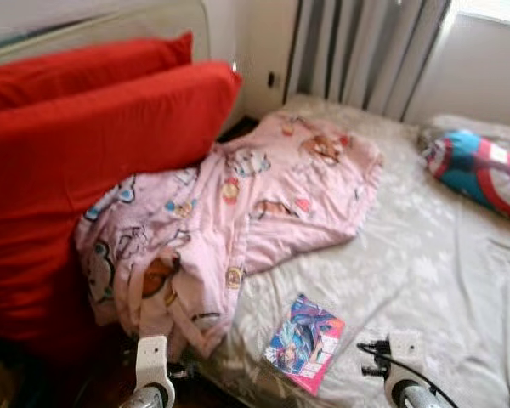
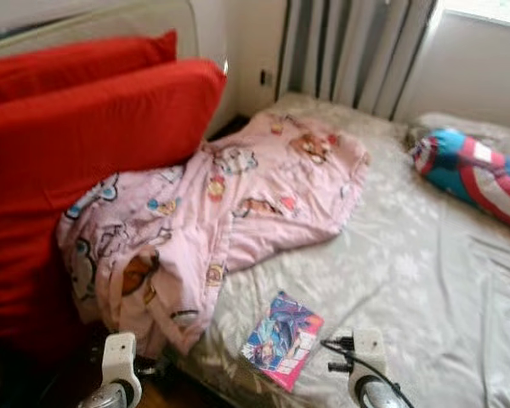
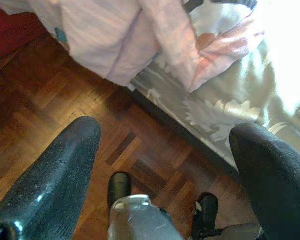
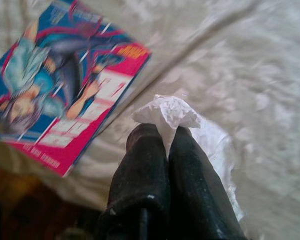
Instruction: Clean up the room
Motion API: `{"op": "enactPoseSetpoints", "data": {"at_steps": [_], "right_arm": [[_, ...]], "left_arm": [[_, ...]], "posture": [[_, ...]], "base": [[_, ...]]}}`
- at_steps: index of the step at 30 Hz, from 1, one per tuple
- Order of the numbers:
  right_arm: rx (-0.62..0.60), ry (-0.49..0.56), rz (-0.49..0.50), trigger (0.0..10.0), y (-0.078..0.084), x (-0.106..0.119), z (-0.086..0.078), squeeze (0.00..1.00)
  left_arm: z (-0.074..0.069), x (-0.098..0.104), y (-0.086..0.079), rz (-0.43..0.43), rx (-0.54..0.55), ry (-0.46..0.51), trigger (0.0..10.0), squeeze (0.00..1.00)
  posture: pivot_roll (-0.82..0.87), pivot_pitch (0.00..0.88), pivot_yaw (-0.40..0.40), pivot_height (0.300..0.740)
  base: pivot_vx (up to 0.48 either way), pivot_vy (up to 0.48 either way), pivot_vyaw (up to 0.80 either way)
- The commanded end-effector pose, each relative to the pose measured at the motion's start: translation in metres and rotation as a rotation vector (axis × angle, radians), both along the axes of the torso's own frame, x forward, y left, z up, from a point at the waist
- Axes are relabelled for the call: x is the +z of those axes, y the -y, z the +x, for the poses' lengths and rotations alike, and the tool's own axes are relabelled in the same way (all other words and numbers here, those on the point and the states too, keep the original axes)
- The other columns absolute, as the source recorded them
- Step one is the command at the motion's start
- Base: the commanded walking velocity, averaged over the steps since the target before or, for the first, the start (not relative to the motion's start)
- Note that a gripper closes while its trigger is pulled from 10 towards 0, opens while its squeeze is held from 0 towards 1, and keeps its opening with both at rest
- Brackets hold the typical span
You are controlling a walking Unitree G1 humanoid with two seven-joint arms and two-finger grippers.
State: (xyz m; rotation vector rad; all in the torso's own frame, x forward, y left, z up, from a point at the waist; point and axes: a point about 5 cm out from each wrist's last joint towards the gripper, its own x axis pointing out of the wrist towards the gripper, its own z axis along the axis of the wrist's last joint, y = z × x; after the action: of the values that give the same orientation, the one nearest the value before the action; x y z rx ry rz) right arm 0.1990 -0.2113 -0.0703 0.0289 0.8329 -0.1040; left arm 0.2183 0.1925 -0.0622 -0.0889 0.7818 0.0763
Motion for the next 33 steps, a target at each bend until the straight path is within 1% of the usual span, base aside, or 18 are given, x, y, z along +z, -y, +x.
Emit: {"op": "enactPoseSetpoints", "data": {"at_steps": [1,3,5,6,8,9,10,13,14,16,19,21,23,26,27,31,32,33], "right_arm": [[-0.011,-0.039,0.017,10.0,-0.005,-0.006,-0.008,0.00],[0.005,-0.066,0.030,10.0,-0.013,-0.010,-0.014,0.00],[0.010,-0.088,0.043,10.0,-0.017,-0.014,-0.020,0.00],[0.010,-0.091,0.045,10.0,-0.018,-0.014,-0.021,0.00],[0.017,-0.103,0.044,10.0,-0.021,-0.016,-0.023,0.00],[0.020,-0.110,0.045,10.0,-0.025,-0.017,-0.024,0.00],[0.006,-0.107,0.051,10.0,-0.026,-0.017,-0.023,0.00],[-0.044,-0.100,0.060,10.0,-0.026,-0.017,-0.023,0.00],[-0.121,-0.084,0.084,10.0,-0.023,-0.016,-0.022,0.00],[-0.174,-0.089,0.098,10.0,-0.021,-0.017,-0.025,0.00],[-0.202,-0.128,0.088,10.0,-0.018,-0.022,-0.035,0.00],[-0.215,-0.138,0.089,10.0,-0.018,-0.023,-0.038,0.00],[-0.199,-0.149,0.086,10.0,-0.019,-0.024,-0.040,0.00],[-0.154,-0.156,0.079,10.0,-0.022,-0.024,-0.039,0.00],[-0.136,-0.141,0.073,10.0,-0.021,-0.022,-0.034,0.00],[-0.129,-0.125,0.070,10.0,-0.020,-0.019,-0.029,0.00],[-0.126,-0.126,0.068,10.0,-0.018,-0.019,-0.030,0.00],[-0.129,-0.133,0.066,10.0,-0.014,-0.022,-0.038,0.00]], "left_arm": [[-0.013,-0.007,-0.008,0.016,-0.004,-0.057,10.0,0.00],[-0.020,-0.009,-0.020,0.038,0.006,-0.073,10.0,0.00],[-0.026,-0.010,-0.029,0.056,0.011,-0.088,10.0,0.00],[-0.027,-0.010,-0.031,0.059,0.012,-0.091,10.0,0.00],[-0.031,-0.011,-0.037,0.077,0.002,-0.107,10.0,0.00],[-0.033,-0.010,-0.043,0.098,-0.022,-0.119,10.0,0.00],[-0.033,-0.010,-0.046,0.110,-0.038,-0.125,10.0,0.00],[-0.035,-0.009,-0.052,0.134,-0.069,-0.138,10.0,0.00],[-0.034,-0.008,-0.054,0.153,-0.098,-0.145,10.0,0.00],[-0.034,-0.007,-0.057,0.170,-0.117,-0.152,10.0,0.00],[-0.034,-0.007,-0.056,0.166,-0.114,-0.154,10.0,0.00],[-0.034,-0.007,-0.056,0.164,-0.114,-0.153,10.0,0.00],[-0.035,-0.008,-0.055,0.159,-0.115,-0.156,10.0,0.00],[-0.032,-0.007,-0.051,0.148,-0.119,-0.143,10.0,0.00],[-0.032,-0.008,-0.049,0.144,-0.128,-0.146,10.0,0.00],[-0.034,-0.010,-0.046,0.142,-0.139,-0.153,10.0,0.00],[-0.034,-0.010,-0.046,0.141,-0.139,-0.152,10.0,0.00],[-0.034,-0.010,-0.046,0.140,-0.139,-0.151,10.0,0.00]], "posture": [[0.05,0.000,-0.092,0.740],[0.05,0.000,-0.078,0.740],[0.04,0.000,-0.062,0.740],[0.04,0.000,-0.062,0.740],[0.02,0.000,-0.027,0.740],[0.01,0.000,-0.001,0.740],[-0.01,0.000,0.022,0.740],[-0.03,0.000,0.034,0.740],[-0.03,0.000,0.052,0.740],[-0.03,0.000,0.073,0.740],[-0.02,0.000,0.076,0.740],[-0.02,0.000,0.074,0.740],[-0.03,0.000,0.059,0.740],[-0.04,0.000,0.050,0.740],[-0.04,0.000,0.043,0.740],[-0.04,0.000,0.035,0.740],[-0.03,0.000,0.032,0.740],[-0.03,0.000,0.030,0.740]], "base": [[0.000,0.000,0.00],[0.000,0.000,0.00],[0.000,0.000,0.00],[0.000,0.000,0.00],[0.000,0.000,0.00],[0.000,0.000,0.00],[0.000,0.000,0.00],[0.000,0.000,0.00],[0.000,0.000,0.00],[0.000,0.000,0.00],[0.000,0.000,0.00],[0.000,0.000,0.00],[0.000,0.000,0.00],[0.000,0.000,0.00],[0.000,0.000,0.00],[0.000,0.000,0.00],[0.000,0.000,0.00],[0.000,0.000,0.00]]}}
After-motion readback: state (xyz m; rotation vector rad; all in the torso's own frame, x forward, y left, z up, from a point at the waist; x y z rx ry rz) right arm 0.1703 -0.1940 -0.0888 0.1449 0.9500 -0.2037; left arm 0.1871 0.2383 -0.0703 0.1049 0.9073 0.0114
